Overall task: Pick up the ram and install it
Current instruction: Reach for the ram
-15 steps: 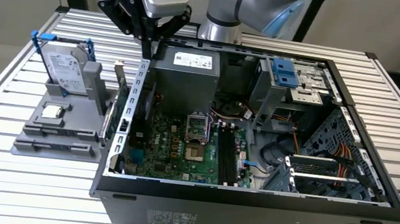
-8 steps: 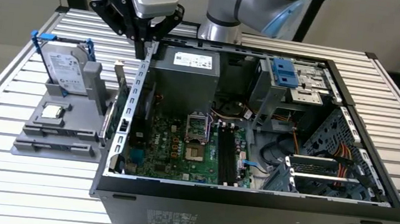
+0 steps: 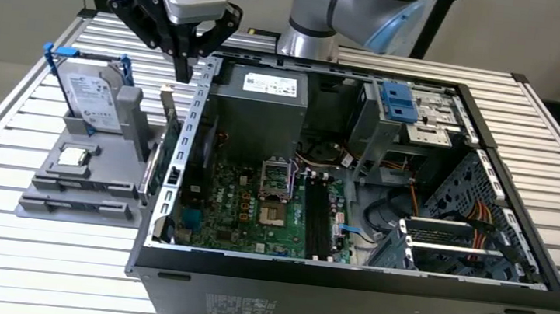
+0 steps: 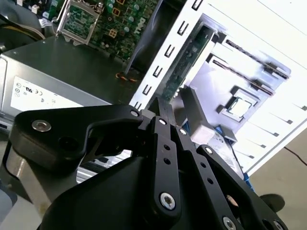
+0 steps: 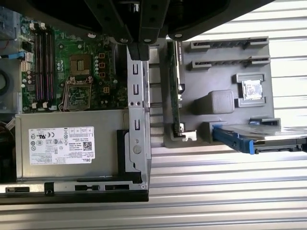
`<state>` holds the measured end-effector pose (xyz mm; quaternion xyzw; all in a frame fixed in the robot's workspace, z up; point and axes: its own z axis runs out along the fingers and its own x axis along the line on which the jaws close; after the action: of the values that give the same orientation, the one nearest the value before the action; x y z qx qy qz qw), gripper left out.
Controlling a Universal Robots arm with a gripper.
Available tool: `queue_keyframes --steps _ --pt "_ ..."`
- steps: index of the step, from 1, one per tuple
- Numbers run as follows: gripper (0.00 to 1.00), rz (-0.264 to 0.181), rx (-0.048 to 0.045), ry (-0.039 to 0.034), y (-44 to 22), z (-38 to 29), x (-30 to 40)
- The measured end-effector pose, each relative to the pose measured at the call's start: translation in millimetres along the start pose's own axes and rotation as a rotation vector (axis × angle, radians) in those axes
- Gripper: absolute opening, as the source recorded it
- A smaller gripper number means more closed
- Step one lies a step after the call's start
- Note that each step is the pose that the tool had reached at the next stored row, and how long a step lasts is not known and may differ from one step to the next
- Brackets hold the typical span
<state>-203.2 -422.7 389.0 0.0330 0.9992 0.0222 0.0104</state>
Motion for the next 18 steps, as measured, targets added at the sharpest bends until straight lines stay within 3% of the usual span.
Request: queue_keyframes --steps 8,18 --pt "0.0 0.0 0.0033 -0.0002 -1.4 0.0 12.7" --pt "0.0 0.0 0.0142 0.0013 -2.4 0.0 24.2"
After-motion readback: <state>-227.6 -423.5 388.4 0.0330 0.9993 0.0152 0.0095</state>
